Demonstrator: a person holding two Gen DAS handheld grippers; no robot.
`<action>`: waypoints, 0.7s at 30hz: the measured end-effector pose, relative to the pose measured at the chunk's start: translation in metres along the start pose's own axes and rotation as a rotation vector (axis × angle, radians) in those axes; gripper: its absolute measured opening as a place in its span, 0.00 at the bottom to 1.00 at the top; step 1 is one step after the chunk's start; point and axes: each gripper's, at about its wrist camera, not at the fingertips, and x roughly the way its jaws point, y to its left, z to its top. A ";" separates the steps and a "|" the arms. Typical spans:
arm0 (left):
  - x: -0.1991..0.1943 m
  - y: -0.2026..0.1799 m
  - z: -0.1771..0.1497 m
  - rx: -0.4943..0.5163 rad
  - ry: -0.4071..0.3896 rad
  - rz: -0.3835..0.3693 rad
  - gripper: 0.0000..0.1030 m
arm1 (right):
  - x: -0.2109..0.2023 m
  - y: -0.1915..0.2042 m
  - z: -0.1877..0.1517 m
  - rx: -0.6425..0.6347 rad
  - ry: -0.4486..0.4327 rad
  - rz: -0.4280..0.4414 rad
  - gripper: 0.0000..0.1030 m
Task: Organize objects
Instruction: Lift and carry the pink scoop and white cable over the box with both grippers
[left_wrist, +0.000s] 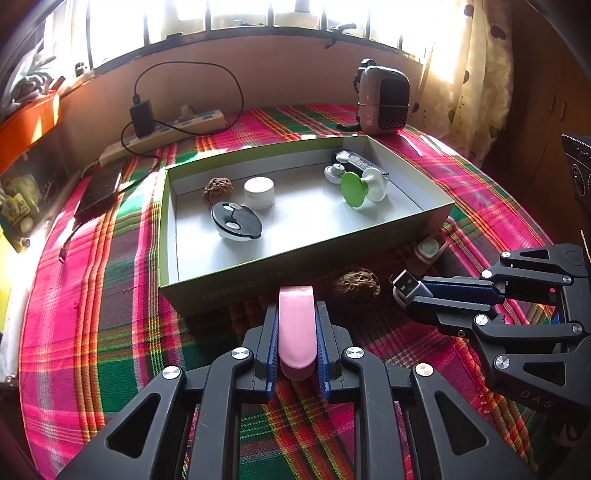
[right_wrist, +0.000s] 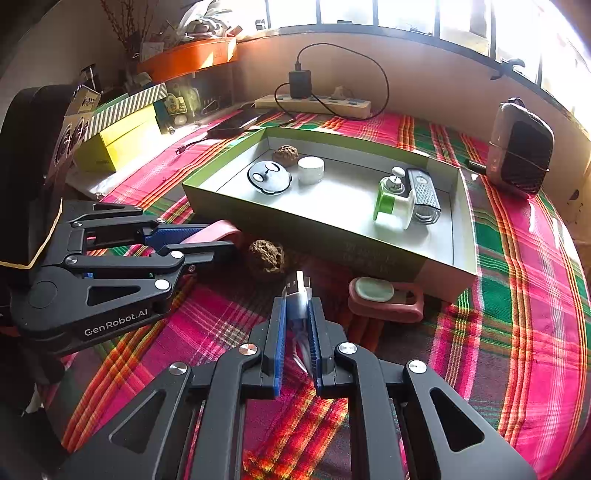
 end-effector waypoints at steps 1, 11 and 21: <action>-0.001 0.000 0.000 -0.001 -0.003 0.001 0.15 | -0.001 0.000 0.000 0.002 -0.003 0.001 0.12; -0.018 0.002 0.006 -0.017 -0.038 0.012 0.15 | -0.015 -0.005 0.006 0.032 -0.047 0.026 0.12; -0.026 0.005 0.017 -0.039 -0.061 0.020 0.15 | -0.027 -0.012 0.021 0.047 -0.086 0.032 0.12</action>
